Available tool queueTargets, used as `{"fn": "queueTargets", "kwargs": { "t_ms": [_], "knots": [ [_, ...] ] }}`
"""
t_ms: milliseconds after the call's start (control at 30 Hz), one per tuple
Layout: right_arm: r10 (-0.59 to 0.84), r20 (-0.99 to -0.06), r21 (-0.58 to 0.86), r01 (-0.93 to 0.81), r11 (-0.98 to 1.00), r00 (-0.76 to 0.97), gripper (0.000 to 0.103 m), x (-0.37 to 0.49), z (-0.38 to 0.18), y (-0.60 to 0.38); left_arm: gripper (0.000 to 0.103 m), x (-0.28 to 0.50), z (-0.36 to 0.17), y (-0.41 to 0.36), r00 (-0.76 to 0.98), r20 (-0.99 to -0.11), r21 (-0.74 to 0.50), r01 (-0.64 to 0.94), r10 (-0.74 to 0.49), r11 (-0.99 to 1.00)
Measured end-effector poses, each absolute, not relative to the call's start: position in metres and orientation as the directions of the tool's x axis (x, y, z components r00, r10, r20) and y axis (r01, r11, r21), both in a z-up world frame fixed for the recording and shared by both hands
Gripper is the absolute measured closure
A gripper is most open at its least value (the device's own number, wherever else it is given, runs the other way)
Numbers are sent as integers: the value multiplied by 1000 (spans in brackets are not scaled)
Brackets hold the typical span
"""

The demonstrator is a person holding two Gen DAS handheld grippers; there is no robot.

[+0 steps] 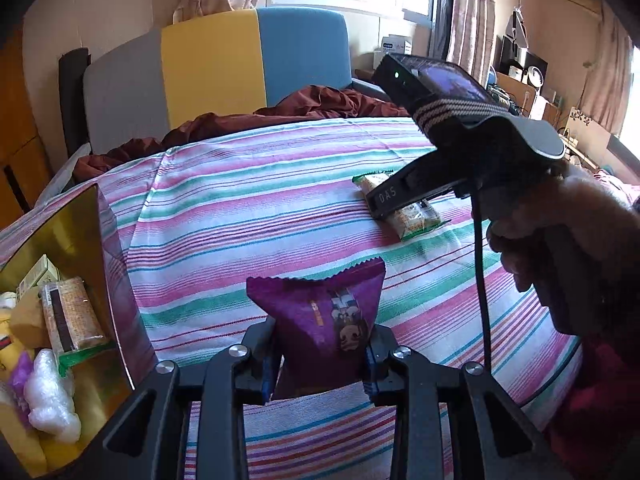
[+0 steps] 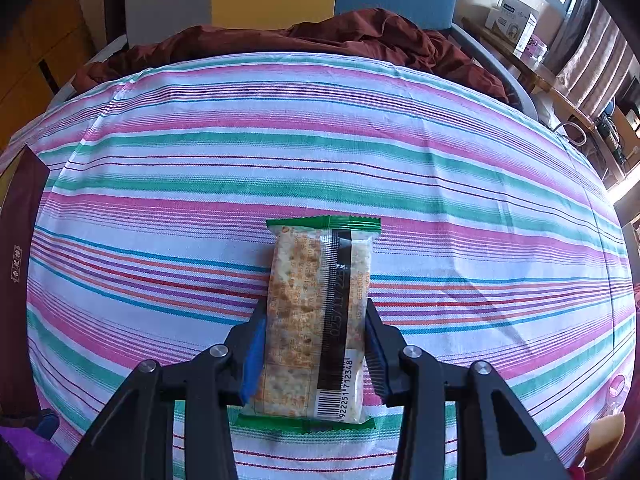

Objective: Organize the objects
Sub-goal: 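Carry the purple packet into the gold tray and open the left gripper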

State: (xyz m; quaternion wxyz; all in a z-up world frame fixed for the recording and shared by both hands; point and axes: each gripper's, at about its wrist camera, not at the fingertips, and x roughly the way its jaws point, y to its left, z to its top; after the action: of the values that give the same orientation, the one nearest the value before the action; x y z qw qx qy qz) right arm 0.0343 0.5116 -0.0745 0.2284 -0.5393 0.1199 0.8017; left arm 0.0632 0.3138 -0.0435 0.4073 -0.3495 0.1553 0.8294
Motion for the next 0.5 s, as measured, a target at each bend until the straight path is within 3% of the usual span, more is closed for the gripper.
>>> {"fn": "queueTargets", "kwargs": {
  "t_ms": [300, 500],
  "knots": [
    [247, -915, -65, -488, -870, -319, 60, 36, -75, 508, 70, 57, 1, 285, -447, -649, -88, -760, 615, -644],
    [257, -911, -75, -483, -872, -323, 60, 37, -75, 506, 70, 27, 34, 232, -518, -605, -165, -661, 604, -732]
  ]
}}
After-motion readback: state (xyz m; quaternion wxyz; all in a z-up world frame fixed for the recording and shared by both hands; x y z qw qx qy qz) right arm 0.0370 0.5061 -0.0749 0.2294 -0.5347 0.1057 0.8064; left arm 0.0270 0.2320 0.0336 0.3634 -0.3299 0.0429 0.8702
